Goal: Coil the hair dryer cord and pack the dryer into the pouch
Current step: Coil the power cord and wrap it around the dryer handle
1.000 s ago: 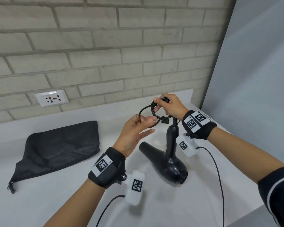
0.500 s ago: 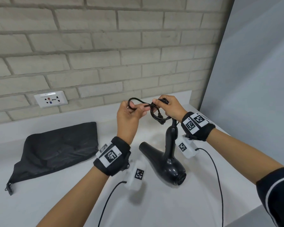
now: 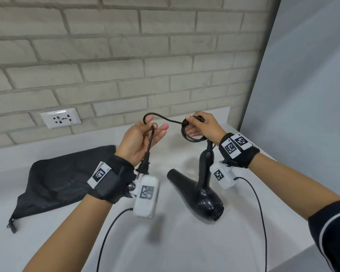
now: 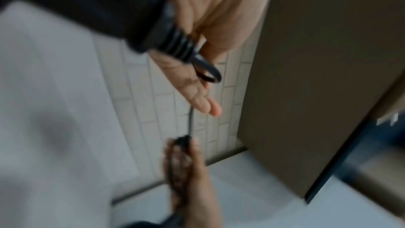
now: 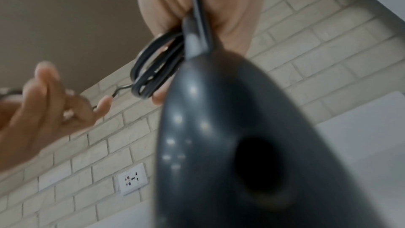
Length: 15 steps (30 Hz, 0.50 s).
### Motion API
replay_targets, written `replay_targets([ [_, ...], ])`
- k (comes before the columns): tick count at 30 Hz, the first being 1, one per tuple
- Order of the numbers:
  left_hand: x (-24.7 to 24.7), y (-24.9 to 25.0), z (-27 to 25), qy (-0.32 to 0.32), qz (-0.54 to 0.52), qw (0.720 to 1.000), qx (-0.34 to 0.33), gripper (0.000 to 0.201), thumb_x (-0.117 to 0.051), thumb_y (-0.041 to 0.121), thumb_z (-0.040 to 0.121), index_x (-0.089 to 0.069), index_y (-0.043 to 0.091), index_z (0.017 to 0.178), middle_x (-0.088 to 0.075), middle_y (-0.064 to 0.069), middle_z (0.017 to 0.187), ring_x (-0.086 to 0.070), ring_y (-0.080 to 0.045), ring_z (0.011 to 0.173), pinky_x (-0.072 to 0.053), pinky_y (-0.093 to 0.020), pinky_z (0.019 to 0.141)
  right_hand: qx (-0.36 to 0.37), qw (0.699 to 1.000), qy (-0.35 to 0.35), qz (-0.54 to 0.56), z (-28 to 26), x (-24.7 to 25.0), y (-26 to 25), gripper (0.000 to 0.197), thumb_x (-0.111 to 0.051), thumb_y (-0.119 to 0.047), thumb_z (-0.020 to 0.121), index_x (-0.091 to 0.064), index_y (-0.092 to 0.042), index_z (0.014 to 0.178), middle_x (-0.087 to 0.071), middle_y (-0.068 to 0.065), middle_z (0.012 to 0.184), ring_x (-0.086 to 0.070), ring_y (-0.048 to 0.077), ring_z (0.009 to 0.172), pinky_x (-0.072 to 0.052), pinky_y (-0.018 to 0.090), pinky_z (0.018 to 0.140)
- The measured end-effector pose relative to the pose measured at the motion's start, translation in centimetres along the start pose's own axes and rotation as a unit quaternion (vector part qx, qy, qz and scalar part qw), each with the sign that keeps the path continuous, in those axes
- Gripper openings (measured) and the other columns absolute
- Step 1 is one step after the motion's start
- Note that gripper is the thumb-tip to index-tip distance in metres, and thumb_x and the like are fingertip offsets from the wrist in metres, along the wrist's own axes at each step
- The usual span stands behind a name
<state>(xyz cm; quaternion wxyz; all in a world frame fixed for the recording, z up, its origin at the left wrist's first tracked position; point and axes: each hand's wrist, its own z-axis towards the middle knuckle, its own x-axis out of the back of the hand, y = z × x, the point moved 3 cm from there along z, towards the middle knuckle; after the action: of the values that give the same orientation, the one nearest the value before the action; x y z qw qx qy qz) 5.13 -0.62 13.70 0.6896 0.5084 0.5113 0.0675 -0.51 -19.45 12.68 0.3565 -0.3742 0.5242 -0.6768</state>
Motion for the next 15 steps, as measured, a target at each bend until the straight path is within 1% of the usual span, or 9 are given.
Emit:
replay_targets([
  [2, 1.3, -0.6, 0.0, -0.003, 0.134, 0.991, -0.021, 0.02, -0.031, 0.002, 0.098, -0.048, 0.011, 0.105, -0.051, -0.004, 0.069, -0.072, -0.016, 0.066, -0.058, -0.023, 0.062, -0.01, 1.0, 0.01, 0.017, -0.1, 0.1, -0.1, 0.022, -0.054, -0.019, 0.092, -0.048, -0.012, 0.073, -0.067, -0.003, 0.049, -0.065, 0.006, 0.047, -0.052, 0.016, 0.047],
  [4, 2.7, -1.9, 0.0, -0.012, 0.249, 0.968, -0.031, 0.021, -0.031, 0.0, 0.097, -0.048, 0.011, 0.106, -0.052, -0.004, 0.07, -0.07, -0.014, 0.062, -0.057, -0.022, 0.06, -0.019, 0.999, 0.016, 0.03, -0.2, 0.3, -0.2, 0.022, -0.054, -0.02, 0.092, -0.049, -0.012, 0.073, -0.067, -0.003, 0.049, -0.065, 0.005, 0.047, -0.051, 0.015, 0.046],
  [7, 4.4, -4.2, 0.6, -0.011, 0.366, 0.93, -0.009, 0.025, -0.03, -0.005, 0.095, -0.05, 0.01, 0.099, -0.051, -0.004, 0.068, -0.065, -0.006, 0.053, -0.052, -0.022, 0.06, -0.029, 0.998, 0.022, 0.05, -0.3, 0.4, -0.2, 0.021, -0.054, -0.02, 0.093, -0.051, -0.012, 0.074, -0.067, -0.003, 0.05, -0.065, 0.005, 0.046, -0.051, 0.015, 0.045],
  [9, 5.2, -5.5, 1.0, -0.009, 0.428, 0.904, 0.012, 0.029, -0.032, -0.007, 0.092, -0.052, 0.014, 0.089, -0.051, -0.005, 0.067, -0.063, -0.005, 0.053, -0.045, -0.022, 0.061, -0.031, 0.998, 0.016, 0.056, -0.4, 0.4, -0.3, 0.02, -0.053, -0.02, 0.093, -0.051, -0.012, 0.075, -0.068, -0.002, 0.05, -0.065, 0.006, 0.046, -0.052, 0.016, 0.046],
  [11, 5.2, -6.2, 1.1, -0.031, 0.471, 0.881, 0.034, 0.028, -0.038, -0.008, 0.088, -0.054, 0.015, 0.087, -0.054, -0.005, 0.07, -0.06, -0.01, 0.064, -0.043, -0.015, 0.06, -0.03, 0.998, 0.008, 0.053, -0.5, 0.3, -0.4, 0.021, -0.053, -0.02, 0.093, -0.05, -0.011, 0.074, -0.067, -0.001, 0.05, -0.065, 0.007, 0.047, -0.053, 0.017, 0.048],
  [12, 4.9, -6.3, 1.1, -0.045, 0.478, 0.876, 0.043, 0.025, -0.042, -0.007, 0.087, -0.055, 0.013, 0.091, -0.056, -0.005, 0.073, -0.057, -0.012, 0.07, -0.042, -0.011, 0.06, -0.028, 0.998, 0.005, 0.053, -0.6, 0.2, -0.5, 0.021, -0.053, -0.019, 0.093, -0.049, -0.011, 0.074, -0.067, -0.001, 0.05, -0.065, 0.007, 0.047, -0.054, 0.017, 0.049],
  [13, 4.4, -6.1, 1.1, -0.059, 0.472, 0.878, 0.052, 0.022, -0.048, -0.003, 0.084, -0.055, 0.014, 0.096, -0.058, -0.003, 0.077, -0.055, -0.012, 0.076, -0.042, -0.01, 0.063, -0.026, 0.998, 0.003, 0.052, -0.6, 0.1, -0.5, 0.021, -0.053, -0.019, 0.093, -0.049, -0.011, 0.074, -0.067, -0.001, 0.05, -0.066, 0.008, 0.047, -0.054, 0.017, 0.049],
  [14, 3.9, -5.7, 1.0, -0.074, 0.454, 0.886, 0.061, 0.024, -0.055, 0.007, 0.079, -0.055, 0.017, 0.101, -0.061, -0.002, 0.083, -0.055, -0.013, 0.083, -0.042, -0.014, 0.07, -0.023, 0.998, 0.001, 0.05, -0.6, 0.1, -0.6, 0.021, -0.053, -0.019, 0.093, -0.049, -0.011, 0.074, -0.067, -0.001, 0.05, -0.066, 0.008, 0.047, -0.055, 0.018, 0.049],
  [15, 3.2, -5.2, 1.0, -0.088, 0.43, 0.896, 0.068, 0.033, -0.06, 0.019, 0.07, -0.056, 0.022, 0.103, -0.063, 0.0, 0.088, -0.056, -0.013, 0.09, -0.04, -0.021, 0.079, -0.021, 0.999, -0.001, 0.047, -0.7, -0.1, -0.6, 0.021, -0.054, -0.019, 0.093, -0.049, -0.011, 0.074, -0.067, -0.001, 0.05, -0.066, 0.008, 0.047, -0.055, 0.018, 0.05],
])
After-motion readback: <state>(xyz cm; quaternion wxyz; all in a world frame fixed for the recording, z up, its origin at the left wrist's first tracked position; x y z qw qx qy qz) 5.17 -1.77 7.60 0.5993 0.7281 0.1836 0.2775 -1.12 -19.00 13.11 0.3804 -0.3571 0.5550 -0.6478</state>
